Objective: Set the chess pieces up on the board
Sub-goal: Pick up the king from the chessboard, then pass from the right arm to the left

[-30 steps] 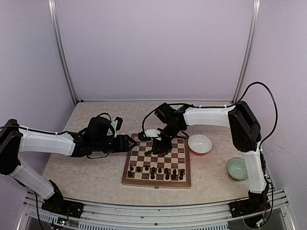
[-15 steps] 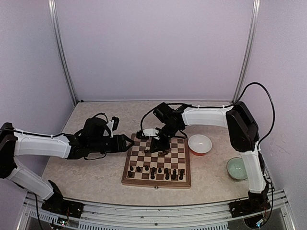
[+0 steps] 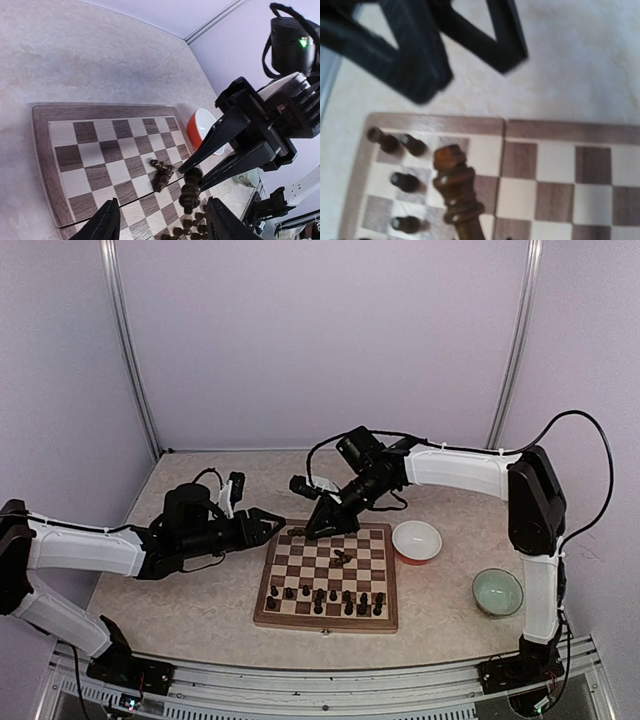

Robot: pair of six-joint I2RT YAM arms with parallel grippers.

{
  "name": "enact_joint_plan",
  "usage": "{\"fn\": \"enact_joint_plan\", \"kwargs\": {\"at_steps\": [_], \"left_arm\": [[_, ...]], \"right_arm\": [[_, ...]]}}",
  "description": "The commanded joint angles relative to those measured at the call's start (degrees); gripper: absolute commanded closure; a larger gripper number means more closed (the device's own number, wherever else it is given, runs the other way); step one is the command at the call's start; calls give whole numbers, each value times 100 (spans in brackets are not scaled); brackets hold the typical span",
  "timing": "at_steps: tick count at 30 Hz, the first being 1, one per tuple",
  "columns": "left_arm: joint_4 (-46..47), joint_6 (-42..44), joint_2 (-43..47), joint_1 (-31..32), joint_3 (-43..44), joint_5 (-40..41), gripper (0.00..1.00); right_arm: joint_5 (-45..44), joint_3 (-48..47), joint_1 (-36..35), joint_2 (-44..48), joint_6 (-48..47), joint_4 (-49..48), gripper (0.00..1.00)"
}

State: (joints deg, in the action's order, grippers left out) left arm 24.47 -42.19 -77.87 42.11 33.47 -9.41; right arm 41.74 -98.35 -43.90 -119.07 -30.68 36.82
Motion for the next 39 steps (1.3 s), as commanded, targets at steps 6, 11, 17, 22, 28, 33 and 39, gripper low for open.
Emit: {"fn": "enact_joint_plan", "kwargs": {"at_steps": [6,11,17,22,28,33,39], "left_arm": [[548,41,-336,307,308,-471,48],[550,9,-497,381,378,-487,56],[555,2,-554,386,442,-526,76],[74,241,-542,415,764,-417,87],[-2243,1354,-330,828,2109,100,90],[-4352,2168,-452,1353,3234,329,90],[-6218,2689,-1143,2034,4515,770,90]], "right_arm": [[507,0,58,147,253,-16,93],[618,-12,126,156,303,-19,93],[592,82,129,186,265,-41,92],[476,106,170,277,149,106,77],[505,749,813,1189,-125,179,57],[135,1731,1549,2118,-25,-528,49],[-537,2211,1967,2414,112,-1105,48]]}}
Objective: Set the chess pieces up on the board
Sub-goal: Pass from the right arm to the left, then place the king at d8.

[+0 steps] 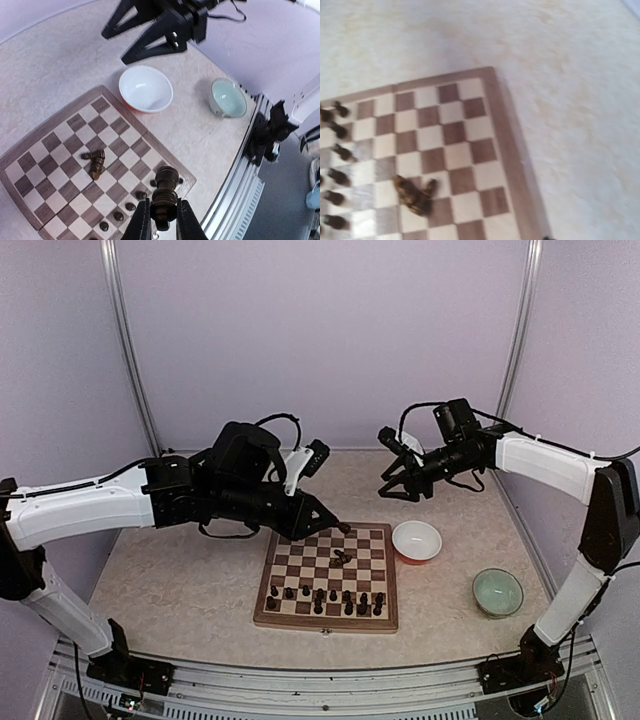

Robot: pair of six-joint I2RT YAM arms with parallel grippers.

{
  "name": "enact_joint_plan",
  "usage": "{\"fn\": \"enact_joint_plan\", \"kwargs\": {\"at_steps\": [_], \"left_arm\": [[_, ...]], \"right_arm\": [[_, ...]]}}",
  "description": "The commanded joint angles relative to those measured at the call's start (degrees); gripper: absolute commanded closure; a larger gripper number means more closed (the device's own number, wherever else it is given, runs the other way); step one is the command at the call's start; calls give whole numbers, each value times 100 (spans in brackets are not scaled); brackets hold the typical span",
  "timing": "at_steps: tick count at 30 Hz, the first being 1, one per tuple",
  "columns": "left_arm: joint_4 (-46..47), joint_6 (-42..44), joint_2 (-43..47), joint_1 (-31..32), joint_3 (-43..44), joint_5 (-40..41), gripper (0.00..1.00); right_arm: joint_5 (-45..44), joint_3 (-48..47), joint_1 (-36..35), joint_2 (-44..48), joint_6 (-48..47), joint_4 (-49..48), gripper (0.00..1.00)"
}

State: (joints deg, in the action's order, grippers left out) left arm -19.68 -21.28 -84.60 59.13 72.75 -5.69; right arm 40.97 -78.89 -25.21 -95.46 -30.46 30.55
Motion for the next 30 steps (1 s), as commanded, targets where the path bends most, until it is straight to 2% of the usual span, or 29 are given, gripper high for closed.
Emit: {"fn": "enact_joint_plan", "kwargs": {"at_steps": [1,5,17,30], "left_arm": [[-2036,614,-586,394,743,433,90],[-2567,651,-1123,687,1159,679,90],[-3154,824,-2422,1160,2230,1001,90],[-3454,794,-2805,1179,2409,1084,90]], "right_arm": [[-528,302,118,69,88,-536,48],[-537,388,122,71,35,-584,47],[-425,532,122,80,-82,-581,47],[-372,572,122,107,-144,-530,47]]}}
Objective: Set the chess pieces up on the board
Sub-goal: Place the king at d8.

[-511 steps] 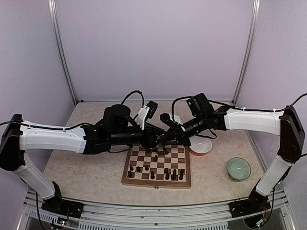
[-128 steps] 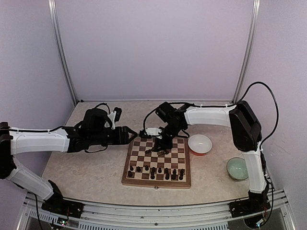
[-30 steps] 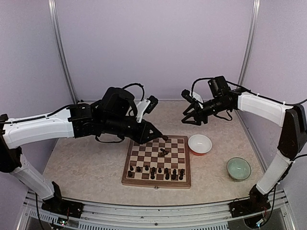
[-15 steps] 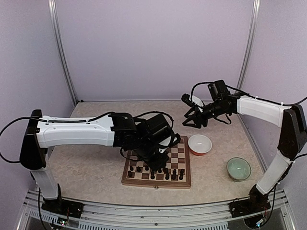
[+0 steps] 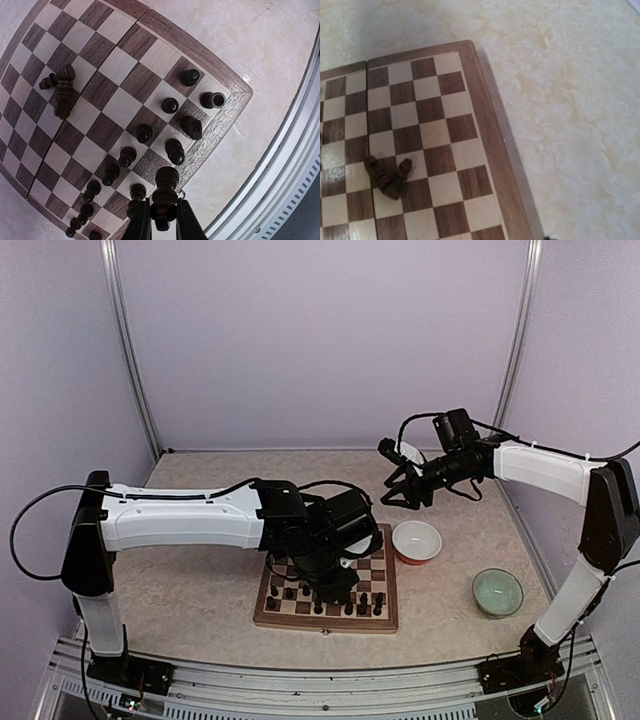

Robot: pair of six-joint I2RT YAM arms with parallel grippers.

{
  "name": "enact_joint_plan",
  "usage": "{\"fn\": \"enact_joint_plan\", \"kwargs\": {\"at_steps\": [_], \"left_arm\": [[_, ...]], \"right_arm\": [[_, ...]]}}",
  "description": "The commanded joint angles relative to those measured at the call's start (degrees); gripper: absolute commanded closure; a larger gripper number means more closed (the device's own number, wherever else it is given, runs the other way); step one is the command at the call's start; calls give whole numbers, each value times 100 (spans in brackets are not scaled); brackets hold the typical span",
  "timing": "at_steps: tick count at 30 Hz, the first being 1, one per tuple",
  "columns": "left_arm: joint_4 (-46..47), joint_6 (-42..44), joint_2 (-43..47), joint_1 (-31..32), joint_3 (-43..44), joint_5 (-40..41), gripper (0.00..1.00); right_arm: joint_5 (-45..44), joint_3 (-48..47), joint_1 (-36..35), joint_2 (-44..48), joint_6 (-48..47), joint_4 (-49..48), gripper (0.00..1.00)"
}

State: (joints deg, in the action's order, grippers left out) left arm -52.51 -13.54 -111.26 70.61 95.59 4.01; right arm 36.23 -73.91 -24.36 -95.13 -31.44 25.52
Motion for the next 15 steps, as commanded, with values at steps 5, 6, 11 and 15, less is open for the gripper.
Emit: {"fn": "enact_joint_plan", "kwargs": {"at_steps": [5,6,11,15], "left_arm": [[-146,9,-210,32,118,114,90],[-144,9,-239,32,118,103,90],[-162,27,-357,32,94,91,90],[-178,27,-387,32,87,113,90]], "right_arm": [[121,71,37,77,-46,-23,47],[121,70,37,82,-54,-14,47],[119,78,37,83,-55,-20,47],[117,87,37,83,-55,-21,47]]}}
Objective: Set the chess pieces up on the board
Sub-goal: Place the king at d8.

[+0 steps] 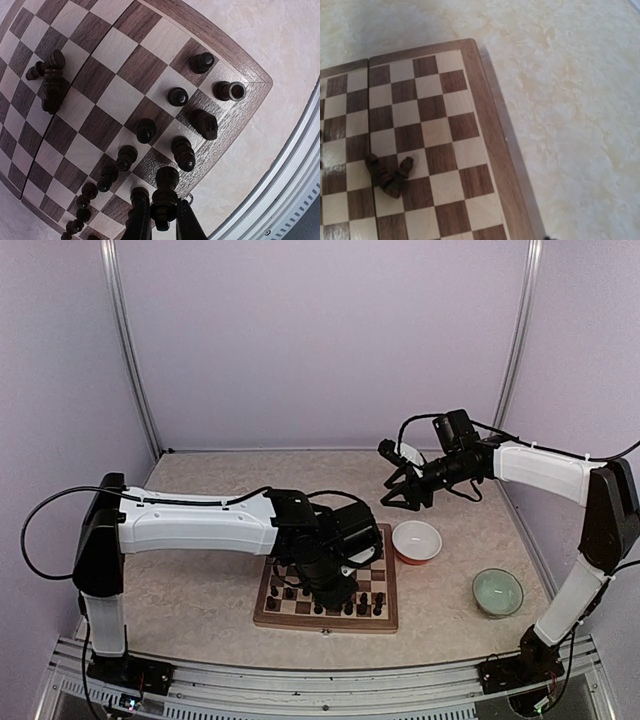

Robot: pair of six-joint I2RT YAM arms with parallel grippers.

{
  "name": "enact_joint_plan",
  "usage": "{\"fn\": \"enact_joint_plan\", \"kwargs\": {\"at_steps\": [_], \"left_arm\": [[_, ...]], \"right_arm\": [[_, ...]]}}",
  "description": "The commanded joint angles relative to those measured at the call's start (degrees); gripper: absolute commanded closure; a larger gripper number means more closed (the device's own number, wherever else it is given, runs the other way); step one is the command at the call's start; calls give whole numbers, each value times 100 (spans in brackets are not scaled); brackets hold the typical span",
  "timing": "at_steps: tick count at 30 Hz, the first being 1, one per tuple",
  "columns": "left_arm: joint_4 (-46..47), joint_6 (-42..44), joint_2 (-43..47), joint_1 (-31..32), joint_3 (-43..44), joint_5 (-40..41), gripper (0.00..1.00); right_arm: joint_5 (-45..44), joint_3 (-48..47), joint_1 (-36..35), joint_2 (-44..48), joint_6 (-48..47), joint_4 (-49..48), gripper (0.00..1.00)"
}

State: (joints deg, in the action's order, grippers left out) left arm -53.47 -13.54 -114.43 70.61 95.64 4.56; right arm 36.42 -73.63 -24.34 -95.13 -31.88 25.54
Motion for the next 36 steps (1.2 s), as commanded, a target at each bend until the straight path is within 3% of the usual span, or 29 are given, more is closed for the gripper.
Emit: {"fn": "enact_joint_plan", "kwargs": {"at_steps": [1,16,27,36], "left_arm": [[-81,27,-75,30,90,67,90],[-180,62,-255,23,105,127,88],[-172,27,-282,23,152,181,71],[-195,26,-86,26,359,75,63]], "right_arm": [[99,61,34,83,-19,-24,47],[110,68,34,56,-37,-14,47],[110,82,34,51,-37,-4,47],[119,76,34,47,-51,4,47]]}}
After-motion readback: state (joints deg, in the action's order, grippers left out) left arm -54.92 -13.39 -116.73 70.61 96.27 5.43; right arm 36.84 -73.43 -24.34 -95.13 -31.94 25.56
